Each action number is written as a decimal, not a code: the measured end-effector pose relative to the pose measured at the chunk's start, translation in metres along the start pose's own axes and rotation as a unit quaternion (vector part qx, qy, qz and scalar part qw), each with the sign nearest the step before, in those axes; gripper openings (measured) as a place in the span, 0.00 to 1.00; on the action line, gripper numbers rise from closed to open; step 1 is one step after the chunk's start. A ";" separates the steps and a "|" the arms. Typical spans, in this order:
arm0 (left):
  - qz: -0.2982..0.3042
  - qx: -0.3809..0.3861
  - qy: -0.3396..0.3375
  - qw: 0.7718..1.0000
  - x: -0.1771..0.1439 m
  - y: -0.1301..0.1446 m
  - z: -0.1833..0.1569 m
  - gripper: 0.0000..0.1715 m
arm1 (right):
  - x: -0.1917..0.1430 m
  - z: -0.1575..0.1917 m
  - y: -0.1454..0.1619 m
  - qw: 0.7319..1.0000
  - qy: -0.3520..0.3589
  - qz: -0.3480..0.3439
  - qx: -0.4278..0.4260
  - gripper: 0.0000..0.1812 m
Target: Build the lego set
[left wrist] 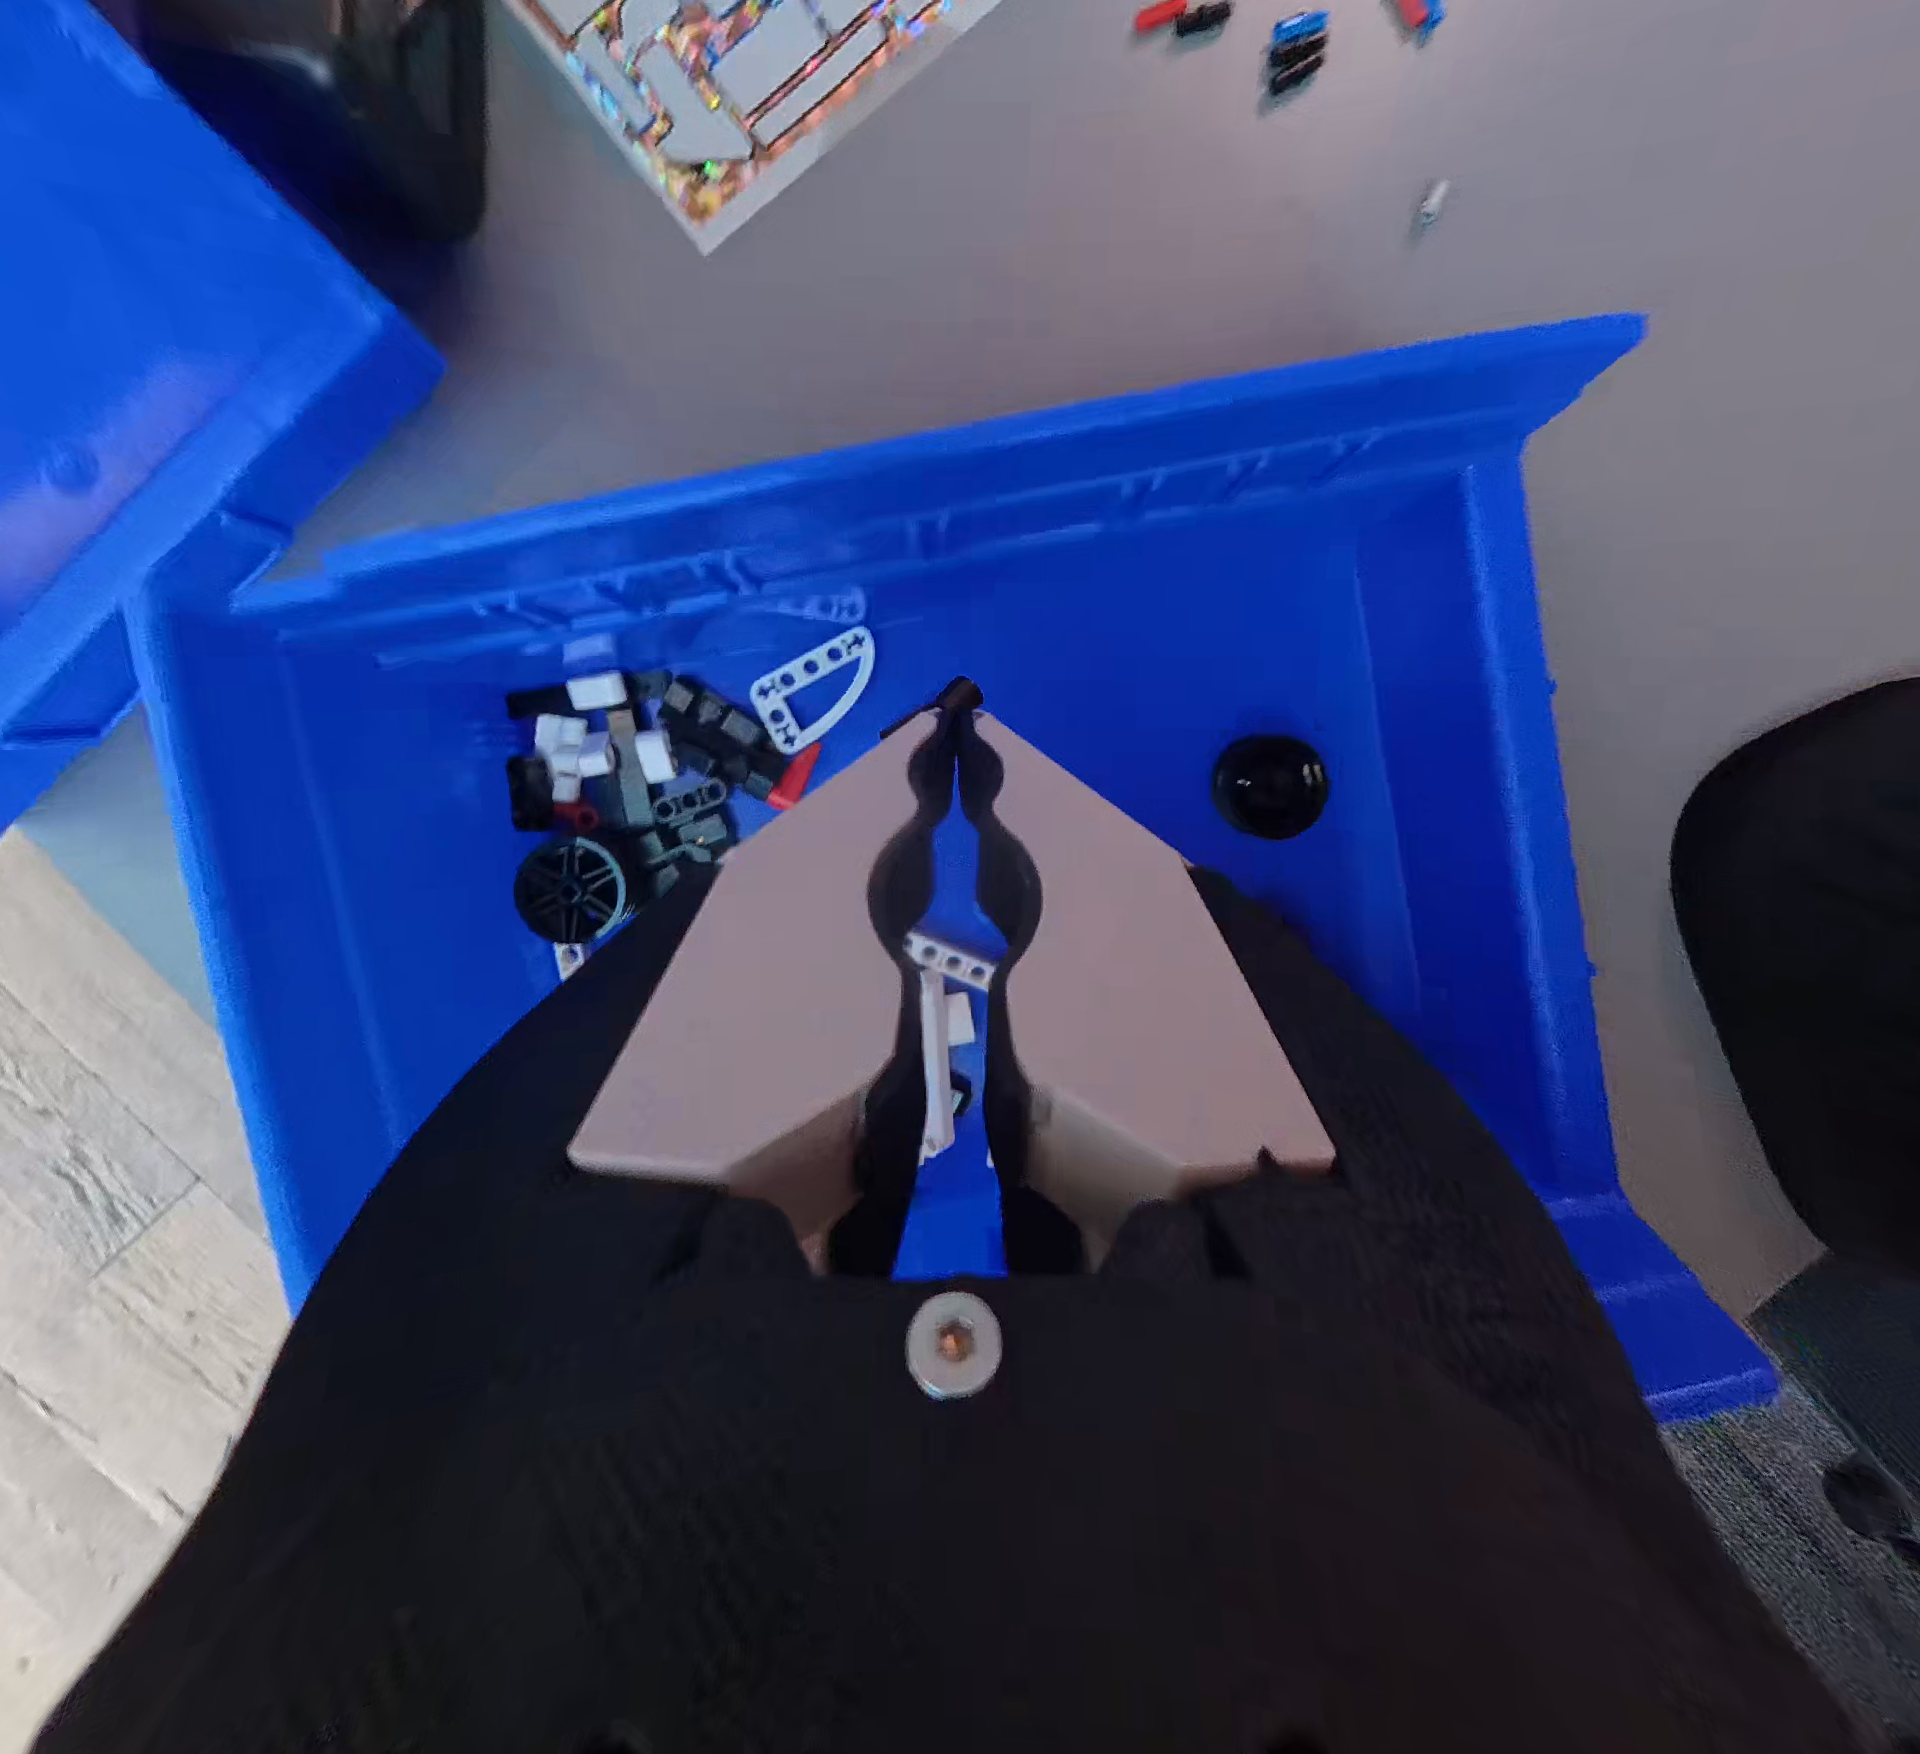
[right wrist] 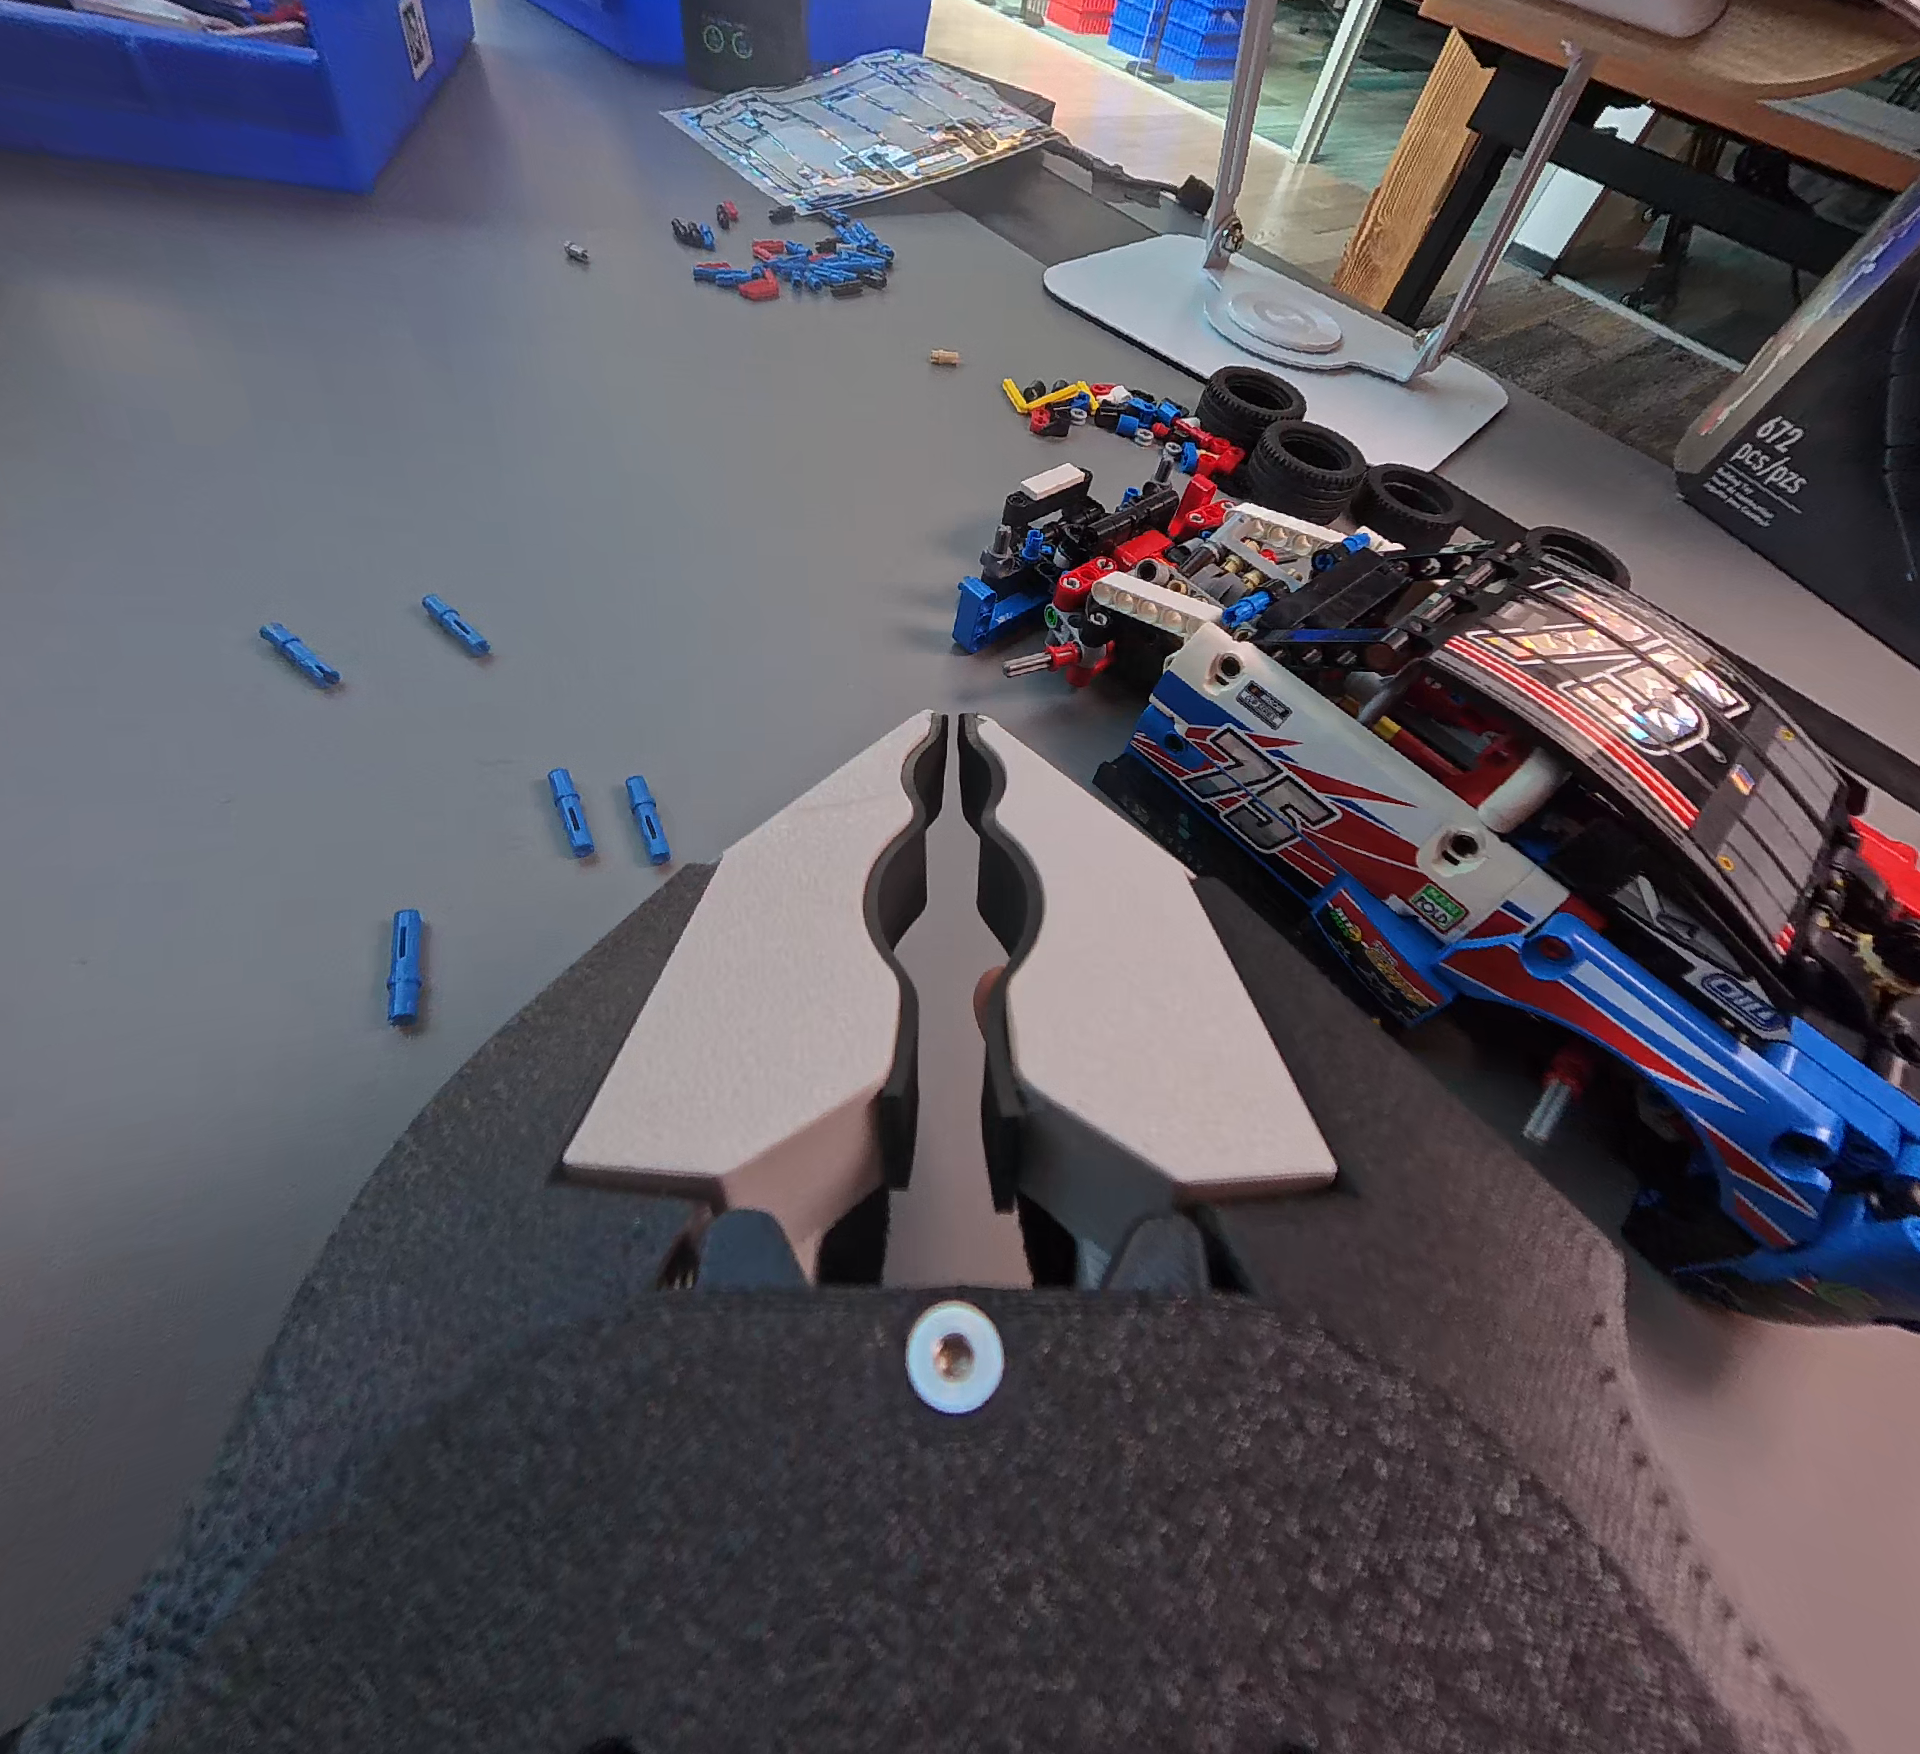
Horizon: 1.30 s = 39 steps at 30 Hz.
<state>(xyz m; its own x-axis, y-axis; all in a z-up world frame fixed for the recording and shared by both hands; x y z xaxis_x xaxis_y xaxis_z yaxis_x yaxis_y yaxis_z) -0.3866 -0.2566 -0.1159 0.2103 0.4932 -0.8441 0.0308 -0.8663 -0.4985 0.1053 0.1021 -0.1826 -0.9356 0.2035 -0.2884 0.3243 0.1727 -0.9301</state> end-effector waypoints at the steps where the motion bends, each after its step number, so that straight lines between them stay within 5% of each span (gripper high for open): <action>1: -0.011 0.013 0.006 1.000 0.000 -0.008 -0.008 0.00 | 0.000 0.000 0.000 1.000 0.000 0.000 -0.001 0.00; 13: -0.122 0.200 0.072 0.970 0.017 -0.098 -0.143 0.00 | -0.004 0.000 -0.003 1.000 0.002 -0.010 -0.008 0.00; 24: -0.205 0.208 0.255 0.922 0.145 -0.123 -0.259 0.00 | -0.006 -0.003 -0.003 1.000 0.005 -0.013 -0.006 0.00; 30: -0.150 0.150 0.303 0.929 0.214 -0.112 -0.264 0.00 | -0.004 -0.003 0.000 1.000 0.009 -0.005 -0.006 0.00; 39: -0.088 0.102 0.255 0.958 0.224 -0.089 -0.241 0.00 | -0.001 -0.005 0.002 1.000 0.013 0.003 -0.005 0.00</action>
<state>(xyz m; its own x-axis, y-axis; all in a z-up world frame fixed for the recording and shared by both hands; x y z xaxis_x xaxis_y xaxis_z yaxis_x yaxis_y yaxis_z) -0.1067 -0.0875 -0.2132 0.6705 0.4829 -0.5632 -0.0709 -0.7140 -0.6965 0.1076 0.1074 -0.1829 -0.9299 0.2300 -0.2869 0.3305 0.1805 -0.9264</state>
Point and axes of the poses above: each gripper's, where its closed fingertips meet, x out along the fingers, y out of its underside, z = x × y across the jaws, the point moved 6 cm from there along -x, back along the fingers, and after that the axes turned 11 degrees about y, right-handed, at the moved point
